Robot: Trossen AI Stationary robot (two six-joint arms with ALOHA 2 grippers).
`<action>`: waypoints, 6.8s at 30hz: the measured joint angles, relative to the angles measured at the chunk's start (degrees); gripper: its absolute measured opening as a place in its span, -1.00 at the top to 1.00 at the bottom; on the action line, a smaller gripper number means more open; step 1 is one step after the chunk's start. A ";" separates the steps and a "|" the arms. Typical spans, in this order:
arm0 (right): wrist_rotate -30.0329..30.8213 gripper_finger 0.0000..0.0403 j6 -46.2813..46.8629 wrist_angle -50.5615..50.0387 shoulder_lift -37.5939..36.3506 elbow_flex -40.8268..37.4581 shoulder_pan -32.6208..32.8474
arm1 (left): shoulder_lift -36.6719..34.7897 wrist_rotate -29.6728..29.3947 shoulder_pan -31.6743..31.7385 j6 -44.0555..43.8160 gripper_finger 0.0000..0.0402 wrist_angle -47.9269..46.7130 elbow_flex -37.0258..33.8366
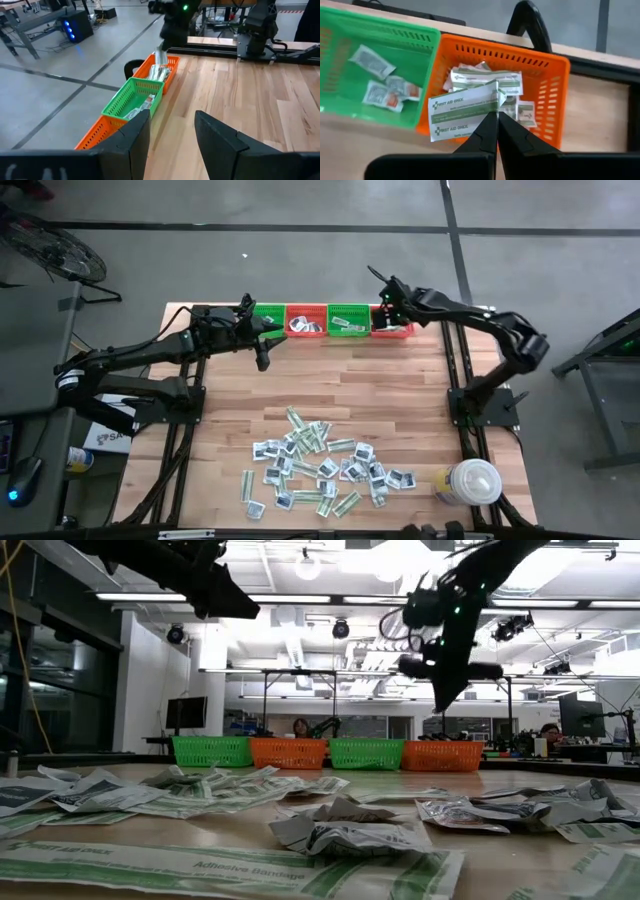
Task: Pick & Place First Aid Supplies
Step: Put the green bandage pack in the right orange bin
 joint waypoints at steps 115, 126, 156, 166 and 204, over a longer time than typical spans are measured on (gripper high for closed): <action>-27.85 0.07 -36.51 5.91 -16.13 0.04 5.48 | 36.01 16.36 -16.09 -27.89 0.24 -11.48 0.07; -28.68 0.07 -37.56 5.63 -16.13 0.04 5.94 | 36.33 18.57 -16.74 -31.27 0.24 -8.53 -0.04; -28.70 0.07 -38.46 4.36 -16.10 0.04 5.94 | 36.20 13.28 -18.43 -33.57 1.00 -9.07 -0.04; -30.05 0.07 -38.84 4.28 -16.08 0.04 5.94 | 35.89 11.67 -18.38 -31.63 1.00 -9.29 2.22; -44.86 0.06 -48.44 15.98 -16.08 0.04 8.17 | 35.89 -24.36 -9.11 -0.93 1.00 -12.39 39.85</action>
